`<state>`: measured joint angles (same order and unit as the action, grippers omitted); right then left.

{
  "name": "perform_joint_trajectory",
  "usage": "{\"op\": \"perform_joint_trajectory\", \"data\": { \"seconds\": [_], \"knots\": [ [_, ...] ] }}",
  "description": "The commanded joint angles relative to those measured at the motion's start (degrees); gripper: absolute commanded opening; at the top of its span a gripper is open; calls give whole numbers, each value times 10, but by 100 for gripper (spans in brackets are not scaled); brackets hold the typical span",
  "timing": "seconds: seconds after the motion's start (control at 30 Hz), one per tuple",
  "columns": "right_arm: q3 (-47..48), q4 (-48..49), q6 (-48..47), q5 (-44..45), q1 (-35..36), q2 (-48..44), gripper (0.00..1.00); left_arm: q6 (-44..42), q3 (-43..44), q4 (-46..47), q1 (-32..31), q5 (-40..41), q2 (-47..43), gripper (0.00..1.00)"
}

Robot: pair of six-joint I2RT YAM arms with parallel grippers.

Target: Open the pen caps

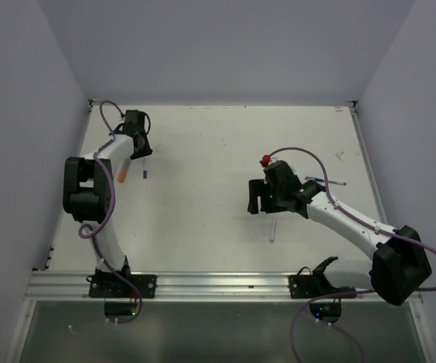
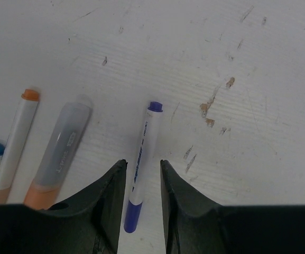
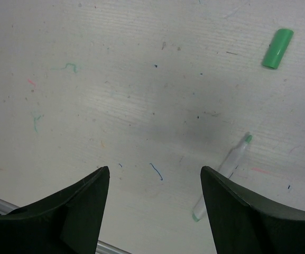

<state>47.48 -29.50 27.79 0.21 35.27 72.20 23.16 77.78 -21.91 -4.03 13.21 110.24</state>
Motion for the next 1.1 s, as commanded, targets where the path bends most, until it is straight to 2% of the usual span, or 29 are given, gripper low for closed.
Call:
{"op": "perform_joint_trajectory", "data": {
  "seconds": [0.0, 0.3, 0.5, 0.6, 0.7, 0.77, 0.93, 1.07],
  "knots": [
    [2, 9, -7, -13, 2, -12, 74, -15, 21, 13, 6, -1, 17, 35],
    [9, -6, -9, -10, 3, -22, 73, -14, 19, 27, 6, -22, 47, 34],
    [9, -18, -4, -5, 3, -42, 73, -15, 12, 34, 10, -26, 55, 25],
    [10, -26, -1, -4, 3, -47, 73, -10, -2, 40, 13, -42, 56, 19],
    [14, -32, 4, 6, 3, -55, 73, -7, -11, 45, 15, -70, 57, 0],
    [16, -37, 4, 10, 3, -58, 73, -3, -20, 50, 15, -83, 46, 0],
    [33, -45, 8, 12, 2, -53, 73, 27, -76, 93, 15, -178, -30, 0],
    [61, -42, 2, 3, 3, -35, 73, 48, -128, 141, 4, -320, -98, 0]
  ]
}}
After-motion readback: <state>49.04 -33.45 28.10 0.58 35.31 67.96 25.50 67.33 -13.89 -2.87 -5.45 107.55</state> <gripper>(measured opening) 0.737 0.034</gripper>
